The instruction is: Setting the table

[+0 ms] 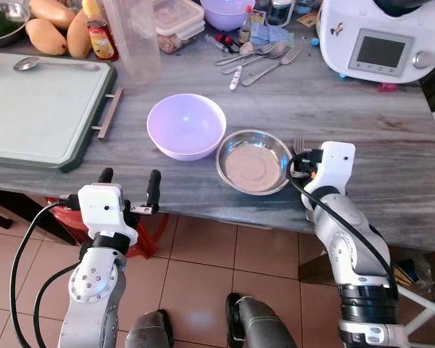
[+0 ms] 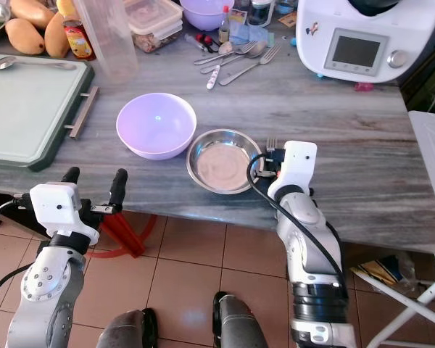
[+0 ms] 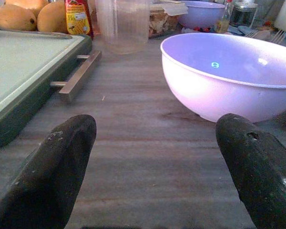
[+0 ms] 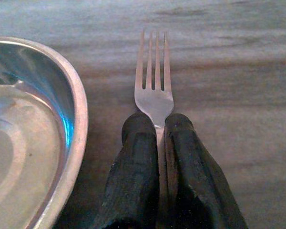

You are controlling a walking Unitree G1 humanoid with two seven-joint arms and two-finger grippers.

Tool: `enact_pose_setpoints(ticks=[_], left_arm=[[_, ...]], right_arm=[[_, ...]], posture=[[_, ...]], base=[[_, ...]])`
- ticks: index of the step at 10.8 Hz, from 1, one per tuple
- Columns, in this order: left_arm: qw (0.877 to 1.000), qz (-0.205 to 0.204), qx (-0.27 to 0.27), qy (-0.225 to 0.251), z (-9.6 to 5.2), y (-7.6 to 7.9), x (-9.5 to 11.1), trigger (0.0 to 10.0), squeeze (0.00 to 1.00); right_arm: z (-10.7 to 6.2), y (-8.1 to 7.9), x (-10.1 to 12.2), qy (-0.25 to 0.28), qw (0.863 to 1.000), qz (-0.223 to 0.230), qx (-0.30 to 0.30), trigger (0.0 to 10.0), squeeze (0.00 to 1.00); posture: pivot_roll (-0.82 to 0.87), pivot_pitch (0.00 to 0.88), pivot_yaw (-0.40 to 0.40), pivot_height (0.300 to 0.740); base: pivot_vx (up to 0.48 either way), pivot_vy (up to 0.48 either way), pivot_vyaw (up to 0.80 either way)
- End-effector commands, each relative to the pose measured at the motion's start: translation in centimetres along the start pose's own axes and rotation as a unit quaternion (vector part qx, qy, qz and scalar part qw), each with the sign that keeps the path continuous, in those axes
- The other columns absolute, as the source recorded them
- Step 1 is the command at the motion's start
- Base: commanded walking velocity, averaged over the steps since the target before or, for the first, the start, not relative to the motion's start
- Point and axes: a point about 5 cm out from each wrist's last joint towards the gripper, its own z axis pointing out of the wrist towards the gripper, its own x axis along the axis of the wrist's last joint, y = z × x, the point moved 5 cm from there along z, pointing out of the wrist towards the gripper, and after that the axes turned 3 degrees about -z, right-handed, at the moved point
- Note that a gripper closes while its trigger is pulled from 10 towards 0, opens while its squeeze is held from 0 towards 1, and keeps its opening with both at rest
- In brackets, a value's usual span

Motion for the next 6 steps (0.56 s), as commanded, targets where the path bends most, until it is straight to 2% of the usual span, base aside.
enact_pose_setpoints(ticks=[1,4,5,6], left_arm=[[1.000,-0.007,-0.006,-0.013,-0.1,0.2,-0.6,10.0,0.00],[1.000,-0.008,-0.007,-0.014,-0.1,0.3,-0.6,10.0,0.00],[1.000,-0.007,-0.007,-0.013,-0.1,0.3,-0.6,10.0,0.00],[1.000,-0.008,-0.008,-0.013,-0.1,0.3,-0.6,10.0,0.00]], right_arm=[[-0.6,1.2,-5.2,-0.105,0.994,-0.006,-0.022,10.0,0.00],[-0.8,1.5,-6.0,-0.120,0.992,-0.019,-0.034,10.0,0.00],[-0.9,1.7,-6.2,-0.124,0.991,-0.019,-0.038,10.0,0.20],[-1.0,2.0,-6.3,-0.126,0.991,-0.025,-0.047,10.0,1.00]], posture=[[-0.03,0.233,-0.029,0.740],[-0.02,0.236,-0.029,0.740],[-0.02,0.237,-0.030,0.740],[-0.02,0.237,-0.030,0.740]], base=[[0.000,0.000,0.00],[0.000,0.000,0.00],[0.000,0.000,0.00],[0.000,0.000,0.00]])
